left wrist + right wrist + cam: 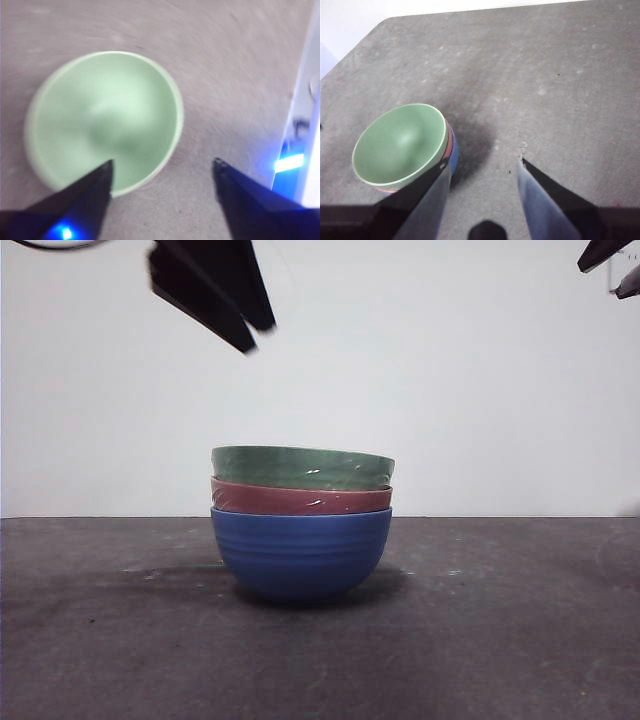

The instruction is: Pick up the green bowl on the top,put the green bowl on the left,pick up the red bowl in the middle,put the red bowl on the right

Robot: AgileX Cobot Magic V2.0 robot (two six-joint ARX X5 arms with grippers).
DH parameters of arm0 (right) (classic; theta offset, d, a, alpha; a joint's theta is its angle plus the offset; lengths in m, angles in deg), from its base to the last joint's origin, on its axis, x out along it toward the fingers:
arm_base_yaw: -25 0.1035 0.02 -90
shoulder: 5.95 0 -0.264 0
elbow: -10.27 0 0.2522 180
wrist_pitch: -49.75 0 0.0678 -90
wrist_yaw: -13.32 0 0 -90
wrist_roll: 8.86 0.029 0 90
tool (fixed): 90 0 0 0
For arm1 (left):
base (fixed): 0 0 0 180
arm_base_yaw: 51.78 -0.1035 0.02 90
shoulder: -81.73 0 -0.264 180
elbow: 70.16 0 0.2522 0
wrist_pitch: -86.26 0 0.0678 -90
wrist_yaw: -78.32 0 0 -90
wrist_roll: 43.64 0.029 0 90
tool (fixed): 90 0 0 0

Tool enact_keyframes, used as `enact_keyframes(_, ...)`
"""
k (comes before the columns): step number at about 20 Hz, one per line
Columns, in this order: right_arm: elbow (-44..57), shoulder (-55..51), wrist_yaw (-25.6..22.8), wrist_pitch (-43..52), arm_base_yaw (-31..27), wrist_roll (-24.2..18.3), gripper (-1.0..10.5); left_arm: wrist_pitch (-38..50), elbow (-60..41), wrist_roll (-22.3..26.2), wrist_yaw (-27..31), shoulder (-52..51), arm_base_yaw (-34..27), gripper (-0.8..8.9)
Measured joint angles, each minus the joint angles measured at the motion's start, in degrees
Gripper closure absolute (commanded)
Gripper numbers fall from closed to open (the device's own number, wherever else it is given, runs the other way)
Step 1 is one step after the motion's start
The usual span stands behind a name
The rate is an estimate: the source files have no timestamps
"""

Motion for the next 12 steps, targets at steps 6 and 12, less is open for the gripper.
enact_keyframes(6, 0.0, 0.0, 0.0, -0.1, 0.0, 0.0, 7.2, 0.8, 0.0, 5.2, 4.9, 8.5, 3.4, 5.09)
enact_keyframes(12, 0.0, 0.0, 0.0, -0.3, 0.0, 0.0, 7.2, 1.7, 0.0, 5.9, 3.8, 11.6, 3.4, 5.13)
